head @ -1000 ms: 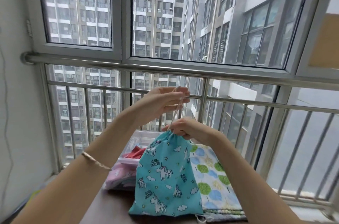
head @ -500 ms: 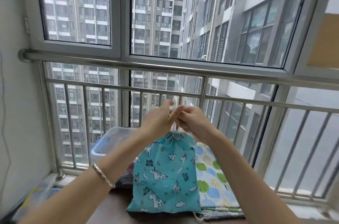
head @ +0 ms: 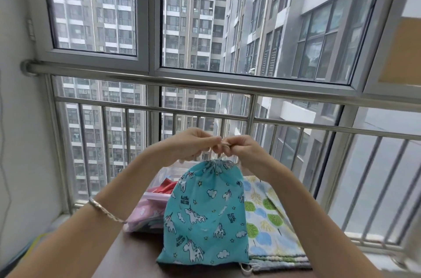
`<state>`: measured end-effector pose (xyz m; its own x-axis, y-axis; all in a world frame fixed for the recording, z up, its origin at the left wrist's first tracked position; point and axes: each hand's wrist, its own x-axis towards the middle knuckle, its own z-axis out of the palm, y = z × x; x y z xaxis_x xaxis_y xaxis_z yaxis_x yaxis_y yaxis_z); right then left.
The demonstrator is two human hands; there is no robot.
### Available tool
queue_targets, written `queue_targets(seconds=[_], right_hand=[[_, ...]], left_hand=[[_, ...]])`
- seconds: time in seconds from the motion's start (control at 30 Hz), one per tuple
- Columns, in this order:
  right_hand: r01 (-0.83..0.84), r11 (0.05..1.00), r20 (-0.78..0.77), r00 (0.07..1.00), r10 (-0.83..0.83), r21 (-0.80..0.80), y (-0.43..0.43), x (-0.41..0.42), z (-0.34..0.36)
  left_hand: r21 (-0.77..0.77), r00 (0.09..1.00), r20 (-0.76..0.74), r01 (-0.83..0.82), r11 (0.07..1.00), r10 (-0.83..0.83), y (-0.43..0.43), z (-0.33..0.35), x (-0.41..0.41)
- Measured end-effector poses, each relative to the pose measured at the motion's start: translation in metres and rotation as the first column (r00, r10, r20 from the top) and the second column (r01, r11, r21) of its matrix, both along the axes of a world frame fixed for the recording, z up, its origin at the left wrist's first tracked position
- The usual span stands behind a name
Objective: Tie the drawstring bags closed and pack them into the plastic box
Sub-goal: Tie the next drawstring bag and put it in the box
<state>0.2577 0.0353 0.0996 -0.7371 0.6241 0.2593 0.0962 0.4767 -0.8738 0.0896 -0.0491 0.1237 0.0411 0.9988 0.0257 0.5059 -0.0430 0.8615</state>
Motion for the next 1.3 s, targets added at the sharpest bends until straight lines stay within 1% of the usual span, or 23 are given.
queue_targets(seconds=[0.07,0.13,0.23,0.3,0.33,0.37,0.4,0.43,0.47,0.5,0.53,0.57,0.63,0.73,0.8,0.83,0.93,1.03,1.07,1.13,1.17,1.2,1.3], right_hand=[[-0.091,0.989,-0.049,0.995,0.085,-0.121,0.003,0.002,0.001],[-0.151,0.974,-0.095,0.986,0.136,-0.168,0.001,0.004,0.003],[-0.184,0.956,-0.155,0.976,0.150,-0.230,0.007,0.003,0.002],[-0.196,0.957,-0.194,0.969,0.155,-0.215,0.009,0.003,0.000],[-0.198,0.953,-0.245,0.959,0.140,-0.228,0.011,0.005,-0.002],[-0.211,0.928,-0.341,0.935,0.099,-0.308,0.012,0.007,-0.003],[-0.261,0.863,-0.462,0.886,0.036,-0.433,0.013,0.008,-0.004],[-0.329,0.765,-0.578,0.813,-0.068,-0.553,0.016,0.011,-0.007],[-0.379,0.667,-0.646,0.736,-0.203,-0.641,0.022,0.015,-0.010],[-0.395,0.583,-0.652,0.682,-0.332,-0.710,0.027,0.020,-0.012],[-0.381,0.520,-0.618,0.662,-0.425,-0.765,0.032,0.025,-0.014],[-0.371,0.445,-0.569,0.656,-0.495,-0.815,0.037,0.029,-0.018],[-0.355,0.319,-0.477,0.670,-0.569,-0.879,0.048,0.037,-0.032],[-0.340,0.265,-0.431,0.713,-0.553,-0.902,0.056,0.047,-0.049],[-0.336,0.252,-0.420,0.724,-0.547,-0.907,0.061,0.050,-0.057],[-0.337,0.250,-0.419,0.729,-0.541,-0.908,0.063,0.050,-0.059],[-0.295,0.335,-0.427,0.783,-0.452,-0.895,0.060,0.040,-0.063],[-0.284,0.451,-0.435,0.857,-0.276,-0.846,0.047,0.028,-0.060],[-0.245,0.521,-0.400,0.893,-0.207,-0.818,0.043,0.024,-0.059],[-0.099,0.722,-0.219,0.973,-0.074,-0.685,0.038,0.018,-0.059],[-0.008,0.809,-0.114,0.991,-0.074,-0.588,0.035,0.015,-0.058],[0.080,0.861,-0.032,0.993,-0.111,-0.503,0.033,0.013,-0.057],[0.337,0.911,0.176,0.937,-0.301,-0.237,0.038,0.010,-0.058]], left_hand=[[0.124,0.997,-0.042,-0.053,0.991,0.059,0.000,-0.001,0.005],[0.219,0.996,-0.032,-0.076,0.973,0.085,0.000,-0.004,0.009],[0.263,0.998,-0.014,-0.062,0.963,0.068,-0.001,-0.009,0.011],[0.285,0.998,0.001,-0.057,0.957,0.059,0.000,-0.013,0.010],[0.306,0.998,0.011,-0.062,0.950,0.061,0.000,-0.014,0.010],[0.324,0.998,0.007,-0.065,0.944,0.066,-0.001,-0.015,0.010],[0.339,0.997,-0.012,-0.073,0.938,0.082,-0.002,-0.016,0.009],[0.355,0.994,-0.032,-0.088,0.931,0.106,-0.003,-0.018,0.007],[0.364,0.991,-0.040,-0.108,0.925,0.131,-0.004,-0.019,0.004],[0.356,0.988,-0.024,-0.136,0.925,0.154,-0.004,-0.020,-0.001],[0.326,0.984,0.030,-0.177,0.929,0.177,-0.006,-0.020,-0.008],[0.272,0.972,0.131,-0.224,0.936,0.194,-0.008,-0.020,-0.016],[0.150,0.883,0.426,-0.283,0.947,0.197,-0.012,-0.021,-0.036],[0.043,0.600,0.788,-0.278,0.960,0.139,-0.012,-0.029,-0.058],[0.036,0.421,0.904,-0.257,0.966,0.078,-0.007,-0.037,-0.065],[0.050,0.389,0.920,-0.239,0.970,0.048,-0.006,-0.039,-0.066],[0.106,0.396,0.917,-0.145,0.984,-0.041,-0.005,-0.044,-0.058],[0.098,0.413,0.910,-0.133,0.986,-0.035,-0.001,-0.045,-0.046],[0.095,0.431,0.902,-0.129,0.987,-0.031,0.000,-0.044,-0.042],[0.096,0.458,0.888,-0.110,0.989,-0.035,0.001,-0.042,-0.036],[0.094,0.457,0.889,-0.103,0.990,-0.037,0.001,-0.040,-0.032],[0.089,0.448,0.893,-0.102,0.991,-0.035,0.001,-0.040,-0.029],[0.054,0.415,0.910,-0.096,0.994,-0.010,0.001,-0.041,-0.019]])
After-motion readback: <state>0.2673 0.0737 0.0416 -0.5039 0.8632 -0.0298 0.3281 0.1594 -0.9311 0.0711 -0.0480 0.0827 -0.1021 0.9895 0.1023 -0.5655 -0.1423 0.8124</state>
